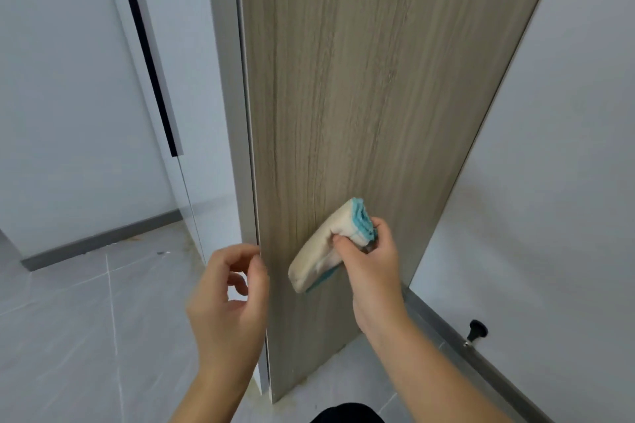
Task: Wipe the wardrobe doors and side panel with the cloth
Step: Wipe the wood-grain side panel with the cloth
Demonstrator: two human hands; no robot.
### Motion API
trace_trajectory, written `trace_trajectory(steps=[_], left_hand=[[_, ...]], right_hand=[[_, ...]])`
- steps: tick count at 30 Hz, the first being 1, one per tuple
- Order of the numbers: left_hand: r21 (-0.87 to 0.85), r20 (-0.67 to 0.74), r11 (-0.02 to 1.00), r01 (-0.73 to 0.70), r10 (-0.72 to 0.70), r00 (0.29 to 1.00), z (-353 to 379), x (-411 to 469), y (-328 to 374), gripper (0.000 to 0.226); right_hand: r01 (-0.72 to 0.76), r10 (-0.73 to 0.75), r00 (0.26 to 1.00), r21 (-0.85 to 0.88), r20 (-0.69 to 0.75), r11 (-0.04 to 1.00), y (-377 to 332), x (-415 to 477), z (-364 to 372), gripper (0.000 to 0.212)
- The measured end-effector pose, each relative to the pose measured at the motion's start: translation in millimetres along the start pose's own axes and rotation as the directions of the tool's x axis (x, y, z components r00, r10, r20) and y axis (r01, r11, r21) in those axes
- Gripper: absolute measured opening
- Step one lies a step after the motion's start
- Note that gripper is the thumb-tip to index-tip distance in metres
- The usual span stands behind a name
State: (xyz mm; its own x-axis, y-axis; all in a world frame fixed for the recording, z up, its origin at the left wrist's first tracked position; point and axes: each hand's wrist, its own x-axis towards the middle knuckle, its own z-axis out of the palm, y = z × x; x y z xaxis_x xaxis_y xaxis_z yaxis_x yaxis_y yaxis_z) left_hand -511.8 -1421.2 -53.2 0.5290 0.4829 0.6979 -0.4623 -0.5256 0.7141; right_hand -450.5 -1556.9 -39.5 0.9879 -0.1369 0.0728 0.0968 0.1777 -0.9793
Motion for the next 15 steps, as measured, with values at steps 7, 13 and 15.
trace_trajectory(steps=[7,13,15], left_hand=[[0.221,0.266,0.815,-0.536,0.478,0.837,-2.2,4.5,3.9,0.034],[0.492,0.247,0.500,-0.713,0.706,0.664,1.5,30.8,1.9,0.043],[0.521,0.234,0.444,-0.729,0.747,0.623,-0.9,47.1,-1.2,0.040]], right_hand=[[-0.157,0.138,0.986,0.244,0.094,0.957,-34.9,-5.8,1.8,0.018],[-0.084,0.056,0.989,0.202,0.137,0.976,-57.8,-1.0,16.9,0.011],[-0.053,0.029,0.991,0.182,0.132,0.982,-62.7,2.4,21.4,0.006]])
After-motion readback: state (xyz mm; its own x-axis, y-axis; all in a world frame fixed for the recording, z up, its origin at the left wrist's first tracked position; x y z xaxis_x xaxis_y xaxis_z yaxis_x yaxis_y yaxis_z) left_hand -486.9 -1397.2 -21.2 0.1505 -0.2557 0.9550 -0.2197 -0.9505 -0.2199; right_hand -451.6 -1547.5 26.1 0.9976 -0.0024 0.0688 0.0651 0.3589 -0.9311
